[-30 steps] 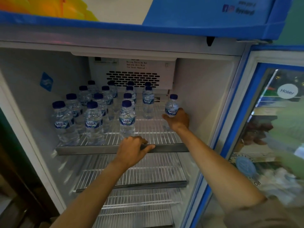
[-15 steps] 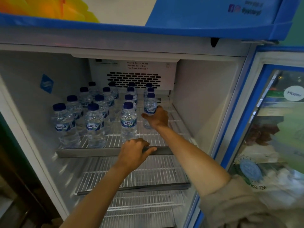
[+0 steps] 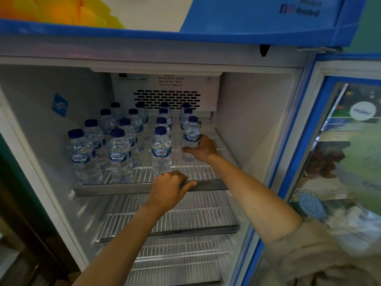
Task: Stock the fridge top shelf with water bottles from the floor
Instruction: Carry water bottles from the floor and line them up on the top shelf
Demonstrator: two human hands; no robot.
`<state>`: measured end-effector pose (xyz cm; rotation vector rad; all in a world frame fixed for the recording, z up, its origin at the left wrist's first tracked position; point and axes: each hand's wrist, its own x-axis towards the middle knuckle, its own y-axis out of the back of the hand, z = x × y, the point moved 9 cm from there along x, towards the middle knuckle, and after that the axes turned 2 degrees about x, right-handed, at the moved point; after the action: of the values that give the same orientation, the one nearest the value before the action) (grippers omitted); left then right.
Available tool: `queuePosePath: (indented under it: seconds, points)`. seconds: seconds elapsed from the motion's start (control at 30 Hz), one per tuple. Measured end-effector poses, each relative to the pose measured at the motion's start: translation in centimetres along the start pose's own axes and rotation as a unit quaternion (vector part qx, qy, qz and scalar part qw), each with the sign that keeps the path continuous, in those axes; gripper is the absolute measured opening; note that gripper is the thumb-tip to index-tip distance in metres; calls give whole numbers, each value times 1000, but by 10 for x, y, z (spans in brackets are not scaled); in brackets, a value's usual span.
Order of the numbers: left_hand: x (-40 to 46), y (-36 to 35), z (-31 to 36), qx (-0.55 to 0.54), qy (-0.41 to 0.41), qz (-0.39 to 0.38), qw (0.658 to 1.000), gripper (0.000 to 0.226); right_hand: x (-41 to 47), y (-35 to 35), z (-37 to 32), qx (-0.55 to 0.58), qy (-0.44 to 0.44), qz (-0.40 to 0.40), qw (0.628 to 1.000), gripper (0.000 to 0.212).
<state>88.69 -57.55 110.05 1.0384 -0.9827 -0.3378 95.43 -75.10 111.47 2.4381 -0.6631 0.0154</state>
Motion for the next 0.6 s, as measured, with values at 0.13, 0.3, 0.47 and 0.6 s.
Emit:
queuePosePath:
  seconds: [0.13, 0.3, 0.47, 0.6]
  points:
    - [0, -1, 0, 0, 0, -2, 1000, 62, -8, -1, 8, 32, -10, 4, 999, 73]
    - [-1, -1, 2, 17, -11, 3, 1000, 51, -8, -7, 15, 13, -14, 4, 1000, 75]
    - [-1, -1, 1, 21, -8, 0, 1000, 49, -9, -6, 10, 17, -13, 2, 1000, 68]
    - [-1, -2, 0, 23, -11, 1, 1000, 47, -9, -8, 9, 10, -12, -6, 1000, 66]
